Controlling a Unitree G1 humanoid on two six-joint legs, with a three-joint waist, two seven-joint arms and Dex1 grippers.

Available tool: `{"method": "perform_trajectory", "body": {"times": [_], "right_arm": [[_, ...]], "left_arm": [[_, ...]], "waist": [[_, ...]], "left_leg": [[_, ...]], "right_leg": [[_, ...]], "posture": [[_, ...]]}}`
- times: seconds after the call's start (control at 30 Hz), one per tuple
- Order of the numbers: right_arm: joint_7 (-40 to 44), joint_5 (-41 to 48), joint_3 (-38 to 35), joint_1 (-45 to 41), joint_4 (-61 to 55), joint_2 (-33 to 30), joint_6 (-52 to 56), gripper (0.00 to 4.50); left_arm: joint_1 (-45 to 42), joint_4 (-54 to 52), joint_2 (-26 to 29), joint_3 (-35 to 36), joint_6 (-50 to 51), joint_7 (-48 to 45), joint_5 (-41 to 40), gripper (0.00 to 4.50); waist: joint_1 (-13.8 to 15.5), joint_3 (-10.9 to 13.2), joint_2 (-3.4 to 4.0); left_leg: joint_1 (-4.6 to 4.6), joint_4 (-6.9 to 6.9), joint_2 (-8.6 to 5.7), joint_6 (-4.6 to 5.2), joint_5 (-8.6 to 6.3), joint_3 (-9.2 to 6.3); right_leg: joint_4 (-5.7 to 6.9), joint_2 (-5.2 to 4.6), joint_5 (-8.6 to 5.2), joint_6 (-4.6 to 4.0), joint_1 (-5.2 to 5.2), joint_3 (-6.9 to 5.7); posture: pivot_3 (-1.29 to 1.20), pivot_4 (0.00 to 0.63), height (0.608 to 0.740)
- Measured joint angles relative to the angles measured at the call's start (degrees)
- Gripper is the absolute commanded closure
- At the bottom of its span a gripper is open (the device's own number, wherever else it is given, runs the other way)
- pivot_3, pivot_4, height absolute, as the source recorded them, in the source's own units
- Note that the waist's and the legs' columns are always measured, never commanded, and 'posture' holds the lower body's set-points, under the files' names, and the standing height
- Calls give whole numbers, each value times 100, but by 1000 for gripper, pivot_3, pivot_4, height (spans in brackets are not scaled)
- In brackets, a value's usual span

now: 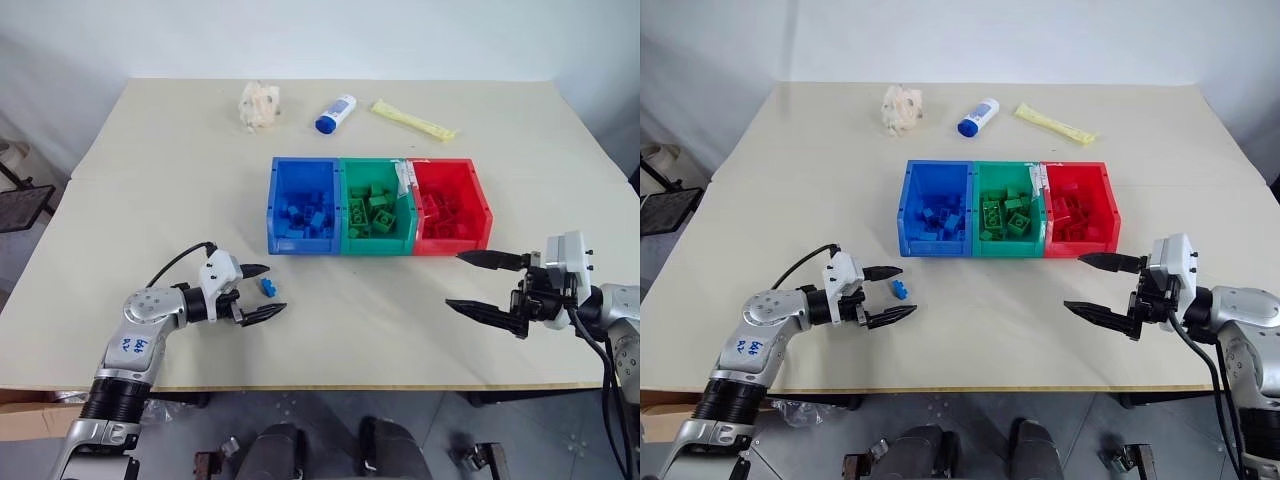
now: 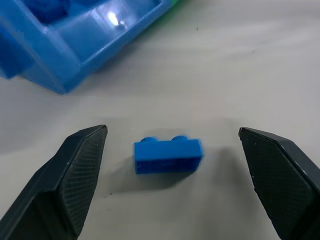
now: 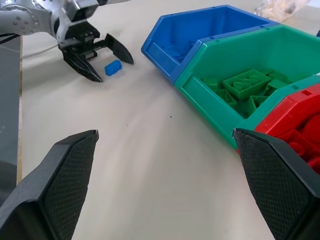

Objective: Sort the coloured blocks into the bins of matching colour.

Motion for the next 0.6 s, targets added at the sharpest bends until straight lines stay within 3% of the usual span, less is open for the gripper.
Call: {"method": "perform_trajectory", "body": {"times": [0.07,0.33,0.6], "right_arm": [[-22,16,-38,80,-84,0,3,0],[-64,61,-205,228,-199,0,2,0],[-196,112,-259,337,-312,2,1,0]], "left_arm": [[-68,140,-5,-5,-61,-53,-5,612],[-259,428,-71,-7,-149,-141,-18,3028],[-337,-48,-85,-9,342,-187,-158,3052]], "waist": [[4,0,0],[5,0,0],[12,0,0]], "left_leg": [[1,0,0,0,0,0],[1,1,-1,0,0,-1],[-1,3,-2,0,0,-4]], "right_leg": [[0,-1,0,0,1,1],[-1,-3,0,0,2,2],[-1,-5,0,0,2,5]], "posture": [[0,150,740],[0,150,740],[0,150,740]]}}
